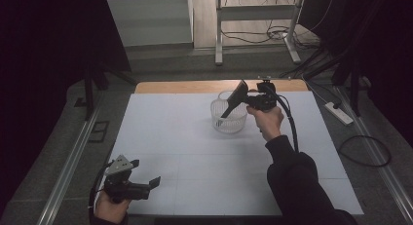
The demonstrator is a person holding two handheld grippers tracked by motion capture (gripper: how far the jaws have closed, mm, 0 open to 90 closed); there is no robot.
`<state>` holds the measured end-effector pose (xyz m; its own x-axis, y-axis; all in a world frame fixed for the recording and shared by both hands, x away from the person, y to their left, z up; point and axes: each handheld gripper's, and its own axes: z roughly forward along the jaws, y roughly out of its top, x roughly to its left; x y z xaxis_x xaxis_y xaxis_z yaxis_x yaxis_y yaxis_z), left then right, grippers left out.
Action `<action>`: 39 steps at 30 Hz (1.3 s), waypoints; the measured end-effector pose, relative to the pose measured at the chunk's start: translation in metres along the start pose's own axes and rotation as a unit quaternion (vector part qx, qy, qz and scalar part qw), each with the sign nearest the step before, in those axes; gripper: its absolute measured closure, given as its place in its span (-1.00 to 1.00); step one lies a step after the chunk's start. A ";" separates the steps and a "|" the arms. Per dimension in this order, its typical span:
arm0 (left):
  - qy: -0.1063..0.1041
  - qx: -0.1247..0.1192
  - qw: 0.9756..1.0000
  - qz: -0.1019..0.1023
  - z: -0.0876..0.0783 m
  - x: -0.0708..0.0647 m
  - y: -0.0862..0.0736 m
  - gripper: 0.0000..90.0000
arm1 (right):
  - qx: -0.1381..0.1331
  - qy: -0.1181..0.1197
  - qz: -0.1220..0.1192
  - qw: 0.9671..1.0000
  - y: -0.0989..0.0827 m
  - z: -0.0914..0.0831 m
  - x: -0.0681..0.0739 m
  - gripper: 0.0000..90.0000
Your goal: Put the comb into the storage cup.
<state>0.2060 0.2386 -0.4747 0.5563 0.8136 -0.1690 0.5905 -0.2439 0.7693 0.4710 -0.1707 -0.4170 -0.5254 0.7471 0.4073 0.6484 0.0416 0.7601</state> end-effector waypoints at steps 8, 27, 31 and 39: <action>0.001 0.001 1.000 0.000 0.000 0.000 0.000 -1.00 | 0.005 0.004 0.010 1.000 -0.002 -0.002 -0.008 0.85; 0.001 0.002 1.000 -0.002 0.001 0.000 0.000 -1.00 | 0.017 -0.051 0.009 0.999 -0.011 0.000 -0.029 0.55; 0.001 0.003 1.000 -0.001 0.001 0.000 0.000 -0.99 | 0.015 -0.059 0.004 0.998 -0.012 0.000 -0.030 0.51; 0.001 0.002 1.000 -0.002 0.001 0.000 0.000 -0.99 | 0.020 -0.090 -0.007 0.996 -0.016 0.001 -0.036 0.31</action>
<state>0.2065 0.2383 -0.4748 0.5528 0.8154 -0.1715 0.5956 -0.2427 0.7658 0.4800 -0.1976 -0.4437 -0.4296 0.8532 0.2956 0.6643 0.0770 0.7435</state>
